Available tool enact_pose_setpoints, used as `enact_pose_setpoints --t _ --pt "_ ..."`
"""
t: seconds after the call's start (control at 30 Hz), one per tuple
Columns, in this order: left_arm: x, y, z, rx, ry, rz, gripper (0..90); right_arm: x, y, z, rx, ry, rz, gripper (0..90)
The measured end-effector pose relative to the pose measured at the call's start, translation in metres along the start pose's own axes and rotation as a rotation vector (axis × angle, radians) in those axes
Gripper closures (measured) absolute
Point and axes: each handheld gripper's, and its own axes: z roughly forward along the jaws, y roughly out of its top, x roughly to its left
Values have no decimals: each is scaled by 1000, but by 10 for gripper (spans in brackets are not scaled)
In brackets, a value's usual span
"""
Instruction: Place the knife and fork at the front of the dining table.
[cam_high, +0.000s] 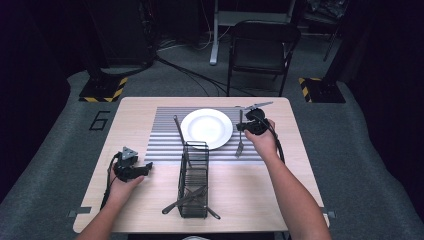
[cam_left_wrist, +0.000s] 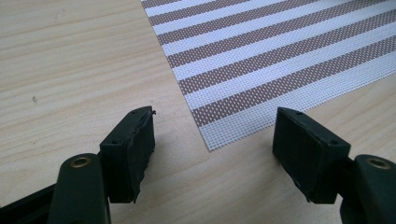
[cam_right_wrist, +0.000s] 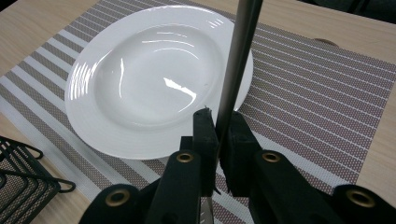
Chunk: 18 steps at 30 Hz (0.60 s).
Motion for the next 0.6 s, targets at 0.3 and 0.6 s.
enact_pose_setpoints --t 0.3,0.6 --pt "0 0 0 0 -2 1 296 -5 -7 4 -20 -16 25 845" --pt "0 0 0 0 -4 2 296 -19 -6 19 -26 -2 165 859"
